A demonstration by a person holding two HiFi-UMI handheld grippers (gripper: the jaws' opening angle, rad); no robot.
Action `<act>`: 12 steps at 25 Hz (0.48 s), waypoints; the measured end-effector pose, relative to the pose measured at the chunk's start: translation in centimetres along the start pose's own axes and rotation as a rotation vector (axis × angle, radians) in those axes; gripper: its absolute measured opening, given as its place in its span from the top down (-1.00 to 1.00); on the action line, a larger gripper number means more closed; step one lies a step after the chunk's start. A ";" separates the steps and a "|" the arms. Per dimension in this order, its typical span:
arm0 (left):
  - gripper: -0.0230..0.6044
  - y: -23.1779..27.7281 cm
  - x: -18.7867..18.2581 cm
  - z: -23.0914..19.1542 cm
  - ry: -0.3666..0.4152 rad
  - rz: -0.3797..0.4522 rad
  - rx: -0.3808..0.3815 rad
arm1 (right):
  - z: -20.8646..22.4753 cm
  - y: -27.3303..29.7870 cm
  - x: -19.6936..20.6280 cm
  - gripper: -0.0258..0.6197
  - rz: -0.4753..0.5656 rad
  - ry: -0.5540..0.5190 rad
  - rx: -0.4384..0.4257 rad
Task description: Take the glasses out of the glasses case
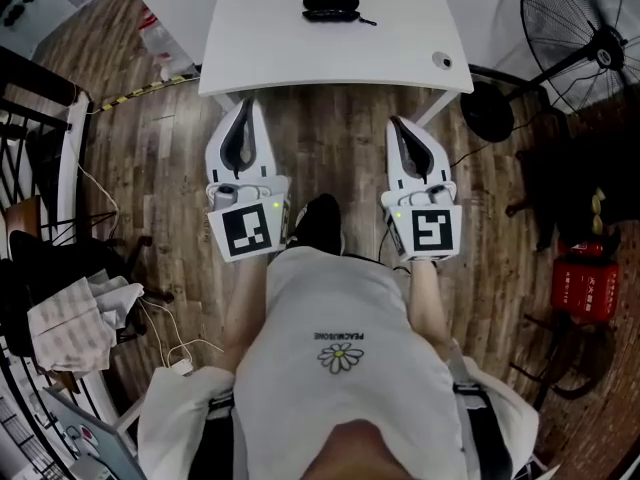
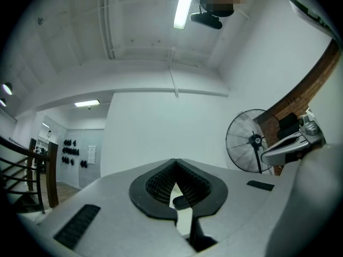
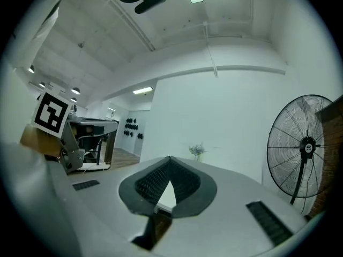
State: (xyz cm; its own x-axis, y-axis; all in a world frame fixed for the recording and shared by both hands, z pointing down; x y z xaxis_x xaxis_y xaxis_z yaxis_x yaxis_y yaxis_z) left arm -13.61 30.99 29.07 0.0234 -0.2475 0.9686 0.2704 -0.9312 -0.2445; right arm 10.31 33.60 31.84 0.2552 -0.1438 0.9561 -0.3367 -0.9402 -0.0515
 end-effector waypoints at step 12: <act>0.88 5.0 0.7 0.3 -0.002 0.033 0.046 | 1.8 3.5 1.0 0.90 0.058 -0.048 -0.050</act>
State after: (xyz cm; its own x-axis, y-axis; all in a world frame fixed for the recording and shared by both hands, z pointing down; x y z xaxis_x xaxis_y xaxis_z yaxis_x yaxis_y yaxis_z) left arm -11.90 26.21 28.58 0.0348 -0.2776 0.9601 0.3131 -0.9093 -0.2743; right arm 10.96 29.59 32.07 0.2768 -0.2132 0.9370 -0.3970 -0.9133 -0.0905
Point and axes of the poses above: the fingertips, and each gripper's own axes: y forward along the fingers, z to its right, x out of its underside, the point moved 9 cm from there along -y, backward along the fingers, and after that the axes turned 6 degrees about -y, right-handed, at the moved point
